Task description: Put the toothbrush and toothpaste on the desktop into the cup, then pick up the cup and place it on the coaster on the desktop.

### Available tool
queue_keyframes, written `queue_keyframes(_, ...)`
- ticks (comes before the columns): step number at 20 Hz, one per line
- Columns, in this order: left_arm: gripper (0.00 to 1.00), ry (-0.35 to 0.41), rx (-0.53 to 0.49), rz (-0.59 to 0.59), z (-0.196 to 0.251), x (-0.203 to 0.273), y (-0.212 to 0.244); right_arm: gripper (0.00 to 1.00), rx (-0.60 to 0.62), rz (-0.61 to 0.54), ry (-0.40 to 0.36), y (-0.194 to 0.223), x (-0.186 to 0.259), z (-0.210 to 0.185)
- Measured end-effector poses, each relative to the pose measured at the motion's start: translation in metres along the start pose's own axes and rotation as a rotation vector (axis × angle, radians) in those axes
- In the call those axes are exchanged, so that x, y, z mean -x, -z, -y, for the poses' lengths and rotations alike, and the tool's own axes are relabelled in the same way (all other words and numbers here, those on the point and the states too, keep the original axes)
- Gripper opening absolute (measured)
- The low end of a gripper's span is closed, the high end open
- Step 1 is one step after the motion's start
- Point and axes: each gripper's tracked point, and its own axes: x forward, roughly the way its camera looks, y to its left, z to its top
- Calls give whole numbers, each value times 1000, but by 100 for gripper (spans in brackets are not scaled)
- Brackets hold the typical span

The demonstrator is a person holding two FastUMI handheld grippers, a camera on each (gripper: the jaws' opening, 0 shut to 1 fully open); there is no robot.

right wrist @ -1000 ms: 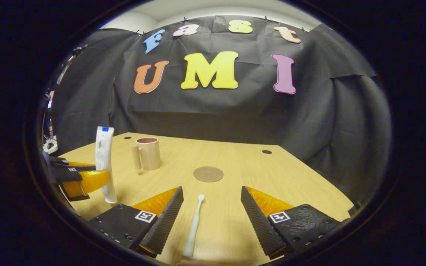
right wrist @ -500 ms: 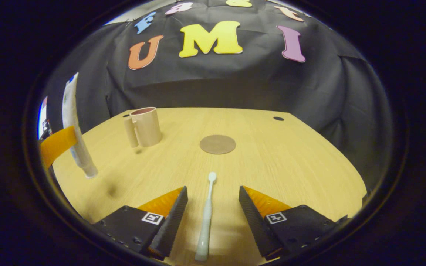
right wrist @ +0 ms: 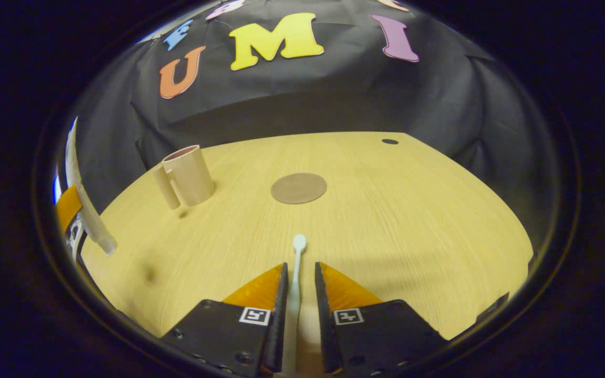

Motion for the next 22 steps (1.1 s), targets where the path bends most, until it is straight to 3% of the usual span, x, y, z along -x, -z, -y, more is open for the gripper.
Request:
queue_keyframes(1, 43, -2, 8, -3, -2, -1, 0, 23, -9, -8, -19, 0, 0, -2)
queue_keyframes(2, 43, -3, 13, -8, -3, -1, 1, 11, -15, -10, -32, 2, 0, -3)
queue_keyframes(6, 43, -7, 21, -21, -5, -3, 4, 3, -2, 10, -55, 1, 4, -6)
queue_keyframes(12, 43, 3, 30, -33, -2, -3, 9, 3, 67, 147, -81, -16, 26, -13)
queue_keyframes(15, 47, -1, 25, -34, -3, -5, 9, 3, 48, 198, -100, -25, 36, -13)
queue_keyframes(16, 43, 1, 24, -36, -1, -5, 9, 3, 39, 221, -104, -30, 40, -12)
queue_keyframes(21, 47, -12, 32, -33, -3, -5, 11, 3, -1, 364, -110, -62, 72, -5)
queue_keyframes(22, 43, -12, 32, -40, -3, -6, 13, 2, -11, 390, -118, -67, 80, -6)
